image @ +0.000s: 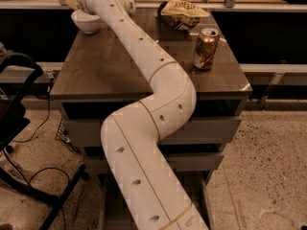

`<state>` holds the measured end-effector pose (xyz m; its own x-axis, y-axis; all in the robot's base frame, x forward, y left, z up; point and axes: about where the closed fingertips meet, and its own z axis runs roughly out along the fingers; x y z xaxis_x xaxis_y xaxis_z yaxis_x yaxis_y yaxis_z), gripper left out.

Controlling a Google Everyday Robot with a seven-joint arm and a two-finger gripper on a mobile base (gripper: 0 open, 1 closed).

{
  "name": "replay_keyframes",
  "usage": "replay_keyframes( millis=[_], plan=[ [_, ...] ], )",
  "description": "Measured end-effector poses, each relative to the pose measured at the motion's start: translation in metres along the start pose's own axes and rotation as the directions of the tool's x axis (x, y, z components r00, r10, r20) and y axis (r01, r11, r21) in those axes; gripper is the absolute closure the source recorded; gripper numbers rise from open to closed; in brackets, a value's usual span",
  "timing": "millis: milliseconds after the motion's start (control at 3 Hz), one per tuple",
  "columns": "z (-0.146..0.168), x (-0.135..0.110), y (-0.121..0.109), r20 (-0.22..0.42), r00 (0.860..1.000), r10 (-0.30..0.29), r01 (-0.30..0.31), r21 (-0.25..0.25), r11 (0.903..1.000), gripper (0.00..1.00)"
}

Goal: Place water bottle into white bowl

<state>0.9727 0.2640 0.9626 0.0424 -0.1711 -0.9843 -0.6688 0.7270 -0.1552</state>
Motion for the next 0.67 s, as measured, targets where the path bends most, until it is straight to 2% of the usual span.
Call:
replay_keyframes(
  millis=[667],
  plan=[
    [0.0029, 0.0032, 0.0037, -0.004, 1.0, 0.001, -0.001, -0.005, 1.0, 0.38]
  ],
)
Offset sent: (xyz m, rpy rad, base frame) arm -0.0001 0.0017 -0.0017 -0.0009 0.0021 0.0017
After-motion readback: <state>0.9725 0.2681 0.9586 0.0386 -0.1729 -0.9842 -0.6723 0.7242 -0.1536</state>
